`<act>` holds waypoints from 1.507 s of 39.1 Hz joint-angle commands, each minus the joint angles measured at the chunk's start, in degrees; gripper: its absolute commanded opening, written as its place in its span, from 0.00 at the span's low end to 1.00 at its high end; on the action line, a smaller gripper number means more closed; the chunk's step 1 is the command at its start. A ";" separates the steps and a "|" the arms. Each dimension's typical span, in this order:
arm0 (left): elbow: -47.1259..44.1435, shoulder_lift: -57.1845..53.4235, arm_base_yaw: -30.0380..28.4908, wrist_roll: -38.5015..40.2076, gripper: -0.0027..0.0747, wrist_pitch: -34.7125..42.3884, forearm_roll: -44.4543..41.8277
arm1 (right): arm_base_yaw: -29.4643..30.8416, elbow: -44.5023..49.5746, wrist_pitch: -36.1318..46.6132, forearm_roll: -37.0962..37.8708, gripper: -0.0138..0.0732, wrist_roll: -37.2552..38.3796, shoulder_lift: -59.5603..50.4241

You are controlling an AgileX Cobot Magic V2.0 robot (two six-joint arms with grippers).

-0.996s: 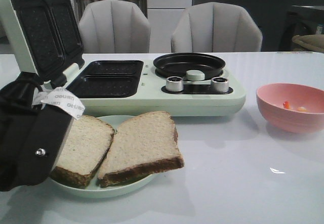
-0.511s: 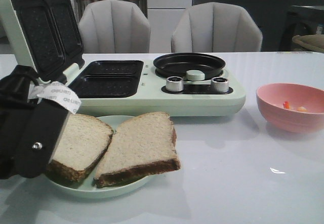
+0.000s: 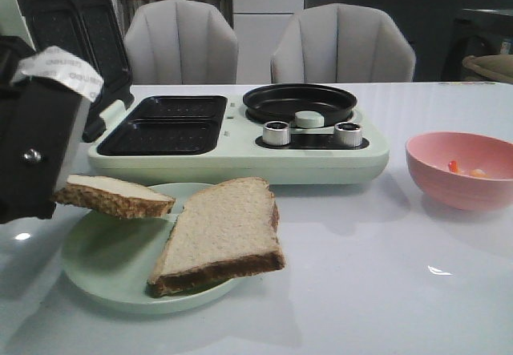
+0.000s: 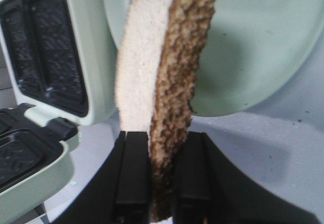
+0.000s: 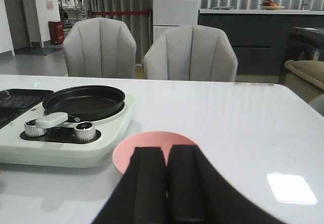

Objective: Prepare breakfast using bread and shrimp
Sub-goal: 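Carry the bread slice with the left gripper over the sandwich maker plate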

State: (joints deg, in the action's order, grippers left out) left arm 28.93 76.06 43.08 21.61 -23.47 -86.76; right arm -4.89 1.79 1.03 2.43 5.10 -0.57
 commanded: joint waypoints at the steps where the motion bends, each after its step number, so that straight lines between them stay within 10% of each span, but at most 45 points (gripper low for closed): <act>1: 1.11 -3.81 -0.04 0.85 0.20 -1.73 -1.02 | 0.17 -1.21 4.91 0.53 0.32 -0.24 -1.25; 20: 13.54 -8.18 -0.04 0.74 0.20 -3.10 -1.89 | 0.17 -1.21 4.91 0.53 0.32 -0.24 -1.25; 59: 53.63 28.36 -17.07 0.39 0.20 5.28 -5.74 | 0.17 -1.21 4.91 0.53 0.32 -0.24 -1.25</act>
State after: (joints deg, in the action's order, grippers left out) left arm 79.10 105.54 26.94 21.40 -18.77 -90.42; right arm -4.89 1.79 1.03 2.43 5.10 -0.57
